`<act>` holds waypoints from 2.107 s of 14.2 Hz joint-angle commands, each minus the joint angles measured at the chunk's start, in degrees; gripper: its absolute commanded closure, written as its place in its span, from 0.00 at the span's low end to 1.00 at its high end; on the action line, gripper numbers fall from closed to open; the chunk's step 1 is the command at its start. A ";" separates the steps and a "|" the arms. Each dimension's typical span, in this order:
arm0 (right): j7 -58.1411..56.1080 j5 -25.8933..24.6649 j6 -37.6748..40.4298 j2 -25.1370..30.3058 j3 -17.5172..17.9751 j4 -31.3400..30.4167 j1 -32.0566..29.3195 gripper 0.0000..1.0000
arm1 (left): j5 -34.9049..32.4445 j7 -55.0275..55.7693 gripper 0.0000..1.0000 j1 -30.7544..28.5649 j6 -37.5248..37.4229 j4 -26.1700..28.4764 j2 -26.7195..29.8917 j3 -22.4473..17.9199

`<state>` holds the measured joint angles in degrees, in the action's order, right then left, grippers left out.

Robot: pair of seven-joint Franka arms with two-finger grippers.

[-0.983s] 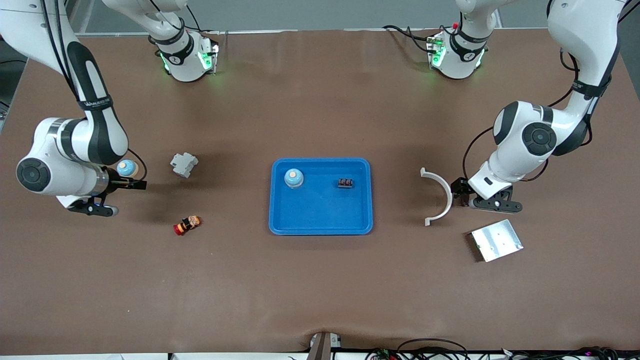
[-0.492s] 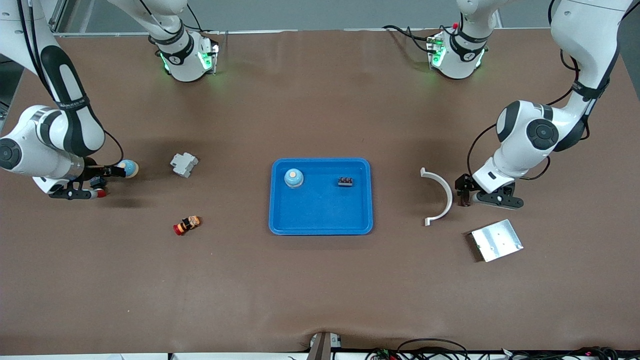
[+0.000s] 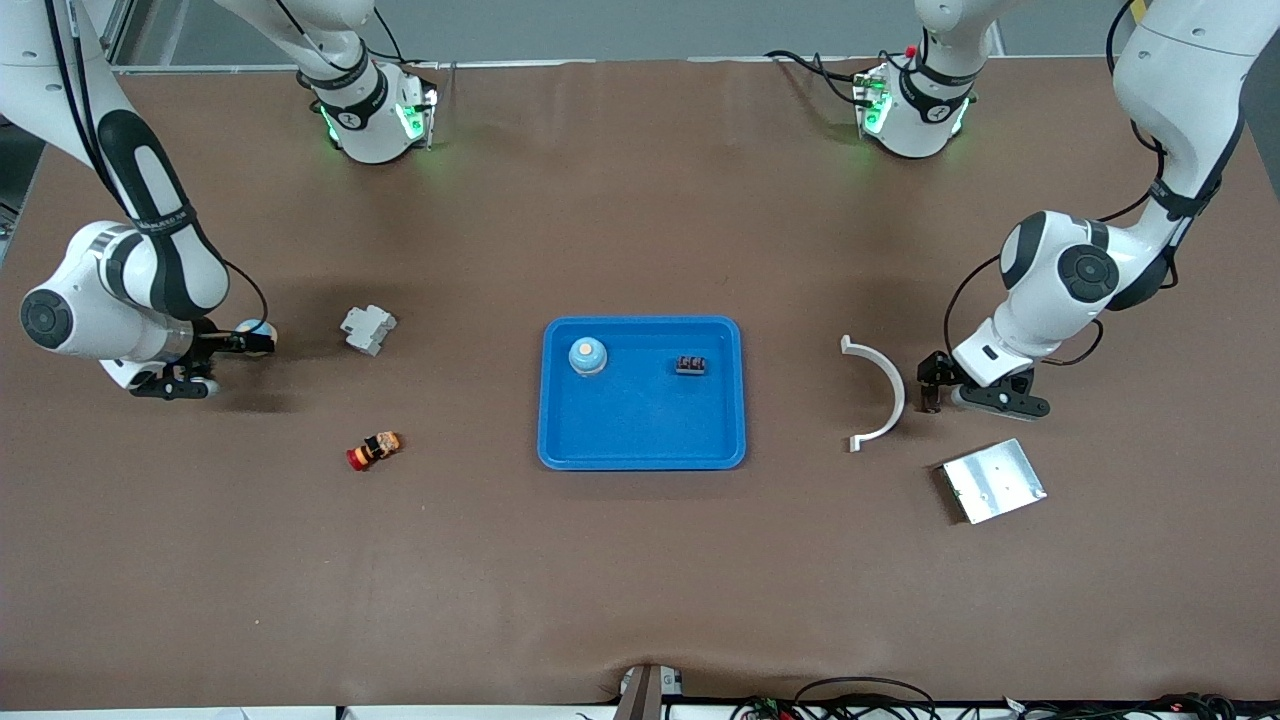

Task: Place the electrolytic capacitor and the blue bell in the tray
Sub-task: 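Grasp the second capacitor with the left gripper while the right gripper grasps the bell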

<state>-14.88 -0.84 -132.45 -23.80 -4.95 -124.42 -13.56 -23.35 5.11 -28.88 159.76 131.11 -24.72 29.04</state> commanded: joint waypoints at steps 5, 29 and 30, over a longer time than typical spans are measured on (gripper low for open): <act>-0.24 1.02 -1.23 -0.63 0.46 -1.00 -0.33 0.00 | -1.08 -0.19 0.00 -0.74 2.83 0.28 -2.17 0.58; -2.08 0.84 8.33 -0.81 0.99 3.38 0.28 0.73 | -0.99 12.28 1.00 -1.09 -13.13 -7.87 2.66 2.41; -1.30 0.93 12.00 0.15 1.51 5.92 1.59 0.75 | -0.73 15.25 1.00 -1.09 -14.72 -9.11 2.92 3.82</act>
<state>-16.17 -0.82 -125.85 -25.25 -4.35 -122.38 -13.43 -23.37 15.54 -29.83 149.46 123.98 -23.68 30.18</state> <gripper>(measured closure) 0.300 0.648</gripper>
